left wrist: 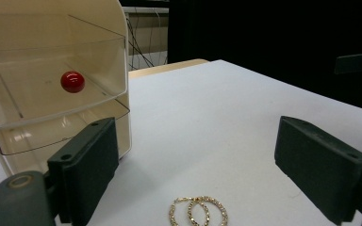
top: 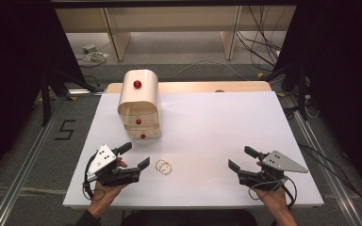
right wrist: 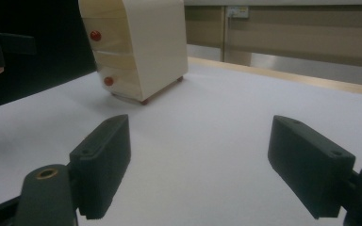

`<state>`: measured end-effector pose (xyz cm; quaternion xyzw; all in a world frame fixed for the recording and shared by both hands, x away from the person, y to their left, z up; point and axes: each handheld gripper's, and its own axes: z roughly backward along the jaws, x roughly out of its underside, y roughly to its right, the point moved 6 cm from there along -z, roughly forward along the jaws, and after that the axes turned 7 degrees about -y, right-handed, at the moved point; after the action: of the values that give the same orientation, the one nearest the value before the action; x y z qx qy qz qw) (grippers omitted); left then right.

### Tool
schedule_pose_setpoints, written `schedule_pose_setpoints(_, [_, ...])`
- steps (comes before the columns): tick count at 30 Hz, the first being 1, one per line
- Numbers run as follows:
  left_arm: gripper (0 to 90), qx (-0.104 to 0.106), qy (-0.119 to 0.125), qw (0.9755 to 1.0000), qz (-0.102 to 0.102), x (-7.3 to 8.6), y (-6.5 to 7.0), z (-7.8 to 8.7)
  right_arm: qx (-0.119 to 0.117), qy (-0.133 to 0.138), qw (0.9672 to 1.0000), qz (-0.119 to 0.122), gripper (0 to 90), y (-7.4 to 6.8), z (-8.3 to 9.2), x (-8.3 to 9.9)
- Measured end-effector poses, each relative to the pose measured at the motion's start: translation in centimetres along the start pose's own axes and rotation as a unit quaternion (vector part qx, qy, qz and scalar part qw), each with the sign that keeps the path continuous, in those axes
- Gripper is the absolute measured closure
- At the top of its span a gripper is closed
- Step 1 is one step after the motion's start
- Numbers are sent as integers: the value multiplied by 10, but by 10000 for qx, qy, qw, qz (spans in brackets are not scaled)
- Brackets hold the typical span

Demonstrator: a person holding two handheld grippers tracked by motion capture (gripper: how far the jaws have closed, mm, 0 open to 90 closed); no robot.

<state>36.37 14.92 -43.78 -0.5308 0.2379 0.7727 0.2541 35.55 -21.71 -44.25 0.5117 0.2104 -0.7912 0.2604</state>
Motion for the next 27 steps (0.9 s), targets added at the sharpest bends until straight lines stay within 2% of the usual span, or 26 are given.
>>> schedule_pose_setpoints(9, [135,-152,71,9998,51,-2,-4,0,25,-2,10000,-16,225,0,0,0])
schedule_pose_setpoints(24, [134,-436,145,9989,-54,-7,-10,-2,56,-17,10000,-27,226,1,0,0])
schedule_pose_setpoints(27, [134,-537,159,9983,-139,-10,-11,-5,56,-36,10000,-28,226,1,-1,1])
